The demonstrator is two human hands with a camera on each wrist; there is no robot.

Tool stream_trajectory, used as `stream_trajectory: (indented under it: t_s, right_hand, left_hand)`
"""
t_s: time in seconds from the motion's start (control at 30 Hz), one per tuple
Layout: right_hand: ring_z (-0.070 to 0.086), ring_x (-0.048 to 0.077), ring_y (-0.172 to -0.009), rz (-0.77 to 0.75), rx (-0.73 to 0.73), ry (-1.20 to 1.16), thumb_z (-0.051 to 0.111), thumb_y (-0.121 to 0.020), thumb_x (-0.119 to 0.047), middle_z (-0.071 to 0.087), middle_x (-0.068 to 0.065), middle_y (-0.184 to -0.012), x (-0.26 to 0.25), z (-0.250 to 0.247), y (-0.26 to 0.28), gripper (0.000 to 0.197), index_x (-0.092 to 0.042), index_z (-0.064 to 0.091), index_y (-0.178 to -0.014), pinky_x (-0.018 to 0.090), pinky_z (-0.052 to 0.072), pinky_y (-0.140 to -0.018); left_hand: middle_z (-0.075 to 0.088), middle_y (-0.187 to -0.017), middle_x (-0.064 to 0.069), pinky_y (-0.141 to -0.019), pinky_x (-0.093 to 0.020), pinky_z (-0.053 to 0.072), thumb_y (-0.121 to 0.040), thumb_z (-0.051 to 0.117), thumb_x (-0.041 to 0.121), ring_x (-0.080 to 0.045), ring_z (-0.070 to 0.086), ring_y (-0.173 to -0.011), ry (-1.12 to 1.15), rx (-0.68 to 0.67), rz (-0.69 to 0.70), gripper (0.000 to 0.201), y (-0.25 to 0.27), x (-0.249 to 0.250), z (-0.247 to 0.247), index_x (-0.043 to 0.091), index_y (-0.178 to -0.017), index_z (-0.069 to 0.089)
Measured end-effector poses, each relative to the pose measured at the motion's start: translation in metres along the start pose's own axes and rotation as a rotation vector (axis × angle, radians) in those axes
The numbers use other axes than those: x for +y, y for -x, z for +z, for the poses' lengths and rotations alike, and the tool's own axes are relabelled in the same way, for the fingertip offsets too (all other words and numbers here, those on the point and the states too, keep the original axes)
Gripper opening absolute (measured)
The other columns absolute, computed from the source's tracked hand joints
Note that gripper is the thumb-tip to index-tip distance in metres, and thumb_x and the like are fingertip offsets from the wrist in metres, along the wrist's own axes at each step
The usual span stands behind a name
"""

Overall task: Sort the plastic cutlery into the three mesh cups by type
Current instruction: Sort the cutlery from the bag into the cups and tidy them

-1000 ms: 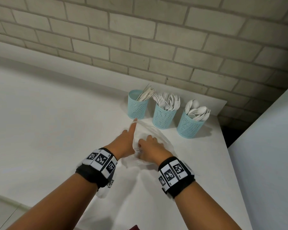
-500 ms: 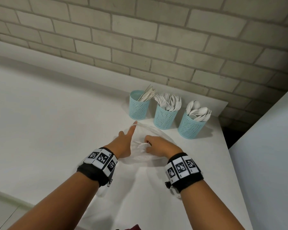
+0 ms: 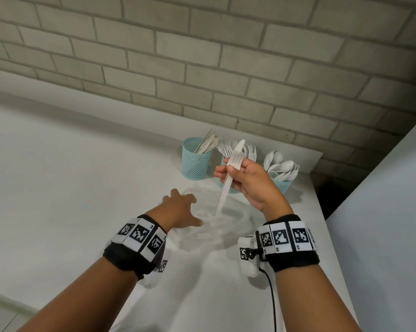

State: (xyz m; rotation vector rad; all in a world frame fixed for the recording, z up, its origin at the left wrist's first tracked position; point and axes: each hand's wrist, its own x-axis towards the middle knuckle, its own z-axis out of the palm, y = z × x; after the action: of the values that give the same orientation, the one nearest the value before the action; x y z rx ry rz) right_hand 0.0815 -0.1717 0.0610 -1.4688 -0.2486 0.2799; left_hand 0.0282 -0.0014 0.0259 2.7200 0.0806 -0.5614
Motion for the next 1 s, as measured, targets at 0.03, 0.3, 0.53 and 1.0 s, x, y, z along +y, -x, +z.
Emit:
stream_trajectory:
  t_s: [0.03,0.3,0.53,1.0]
  right_hand:
    - [0.071,0.011,-0.079,0.002,0.011,-0.043,0.045,-0.096,-0.001,0.072,0.002,-0.084,-0.002,0.001,-0.001,0.016,-0.012,0.057,-0.1,0.026,0.055,-0.082]
    - [0.066,0.022,-0.093,0.096,0.046,-0.183,0.041,-0.096,0.004,0.066,0.012,-0.093,-0.002,0.013,-0.005,0.024,0.004,0.05,-0.119,0.028,0.057,-0.076]
    - [0.062,0.026,-0.101,0.166,0.068,-0.259,0.037,-0.099,-0.003,0.066,0.016,-0.107,0.004,0.023,-0.006,0.025,0.002,0.049,-0.121,0.029,0.057,-0.075]
    - [0.07,0.013,-0.061,0.154,0.308,-0.258,0.054,-0.092,-0.003,0.067,0.013,-0.085,0.011,0.01,-0.014,0.006,-0.005,0.059,-0.089,0.027,0.058,-0.063]
  left_hand:
    - [0.028,-0.14,-0.009,-0.104,-0.037,0.035,-0.082,0.064,0.047,-0.03,0.033,-0.131,0.044,0.044,0.025,0.064,0.002,0.002,-0.004,0.027,-0.137,0.04]
    - [0.057,-0.112,0.002,-0.082,-0.022,0.041,-0.095,0.048,0.017,-0.013,0.051,-0.102,0.752,0.191,0.225,0.024,0.005,0.018,-0.026,0.014,-0.113,0.063]
    - [0.066,-0.091,-0.005,-0.073,-0.02,0.053,-0.095,0.053,0.017,-0.014,0.061,-0.08,0.962,0.095,0.228,0.02,0.0,0.02,-0.016,0.008,-0.105,0.067]
    - [0.071,-0.092,-0.006,-0.074,-0.02,0.055,-0.091,0.056,0.003,-0.012,0.067,-0.08,1.201,0.068,0.134,0.019,-0.01,0.007,-0.009,0.007,-0.108,0.064]
